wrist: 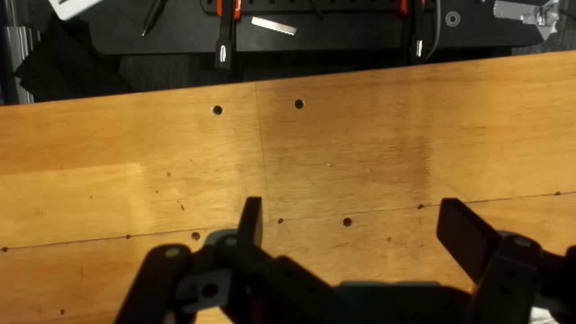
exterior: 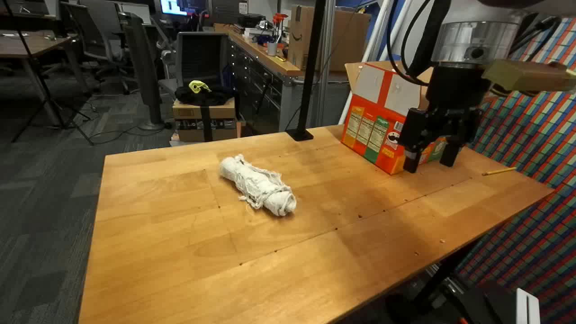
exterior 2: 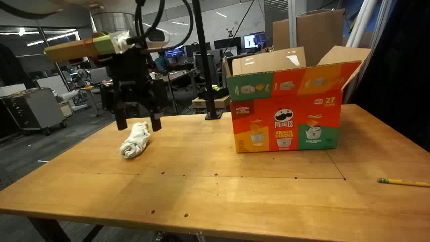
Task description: Put the cloth on the table into the box.
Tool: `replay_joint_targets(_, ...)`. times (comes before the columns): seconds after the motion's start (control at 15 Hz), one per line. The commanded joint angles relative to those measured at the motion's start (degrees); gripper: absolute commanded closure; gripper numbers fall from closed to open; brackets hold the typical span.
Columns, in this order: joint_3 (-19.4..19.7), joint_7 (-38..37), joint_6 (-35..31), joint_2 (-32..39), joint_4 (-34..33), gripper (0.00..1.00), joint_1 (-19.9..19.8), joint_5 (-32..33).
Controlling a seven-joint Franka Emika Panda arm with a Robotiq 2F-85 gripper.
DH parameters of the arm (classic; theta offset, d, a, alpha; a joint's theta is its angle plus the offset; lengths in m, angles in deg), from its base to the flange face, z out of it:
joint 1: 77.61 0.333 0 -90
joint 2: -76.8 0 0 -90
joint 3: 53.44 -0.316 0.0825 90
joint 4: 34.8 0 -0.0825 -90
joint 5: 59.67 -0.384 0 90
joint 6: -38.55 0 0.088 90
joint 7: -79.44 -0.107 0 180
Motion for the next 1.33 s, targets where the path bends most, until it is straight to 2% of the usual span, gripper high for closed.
replay_joint_targets(0.0, -0.03, -0.01, 0.07, 0.02, -0.13, 0.0, -0.02, -0.02)
replay_joint_targets(0.67, -0.15, 0.63, -0.16, 0.48, -0.53, 0.0, 0.42, -0.15)
replay_joint_targets(0.93, -0.08, 7.21, -2.27, 2.67, -1.1, 0.0, 4.17, -3.26)
replay_joint_targets(1.27, -1.45, 14.0, -10.34, 6.63, -1.74, 0.0, 8.94, -4.8)
